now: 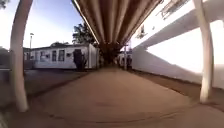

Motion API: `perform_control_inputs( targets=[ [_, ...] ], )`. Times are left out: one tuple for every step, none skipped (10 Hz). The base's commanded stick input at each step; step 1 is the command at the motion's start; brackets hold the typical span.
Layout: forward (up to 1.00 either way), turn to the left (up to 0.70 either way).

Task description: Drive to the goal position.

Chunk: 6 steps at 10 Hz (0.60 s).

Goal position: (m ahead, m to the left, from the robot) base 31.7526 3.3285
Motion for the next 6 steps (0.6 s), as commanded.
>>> perform_control_inputs(
  targets=[
    [0.7,0.0],
    [0.7,0.0],
    [0.7,0.0],
    [0.7,0.0],
    [0.7,0.0],
    [0.7,0.0]
  ],
)
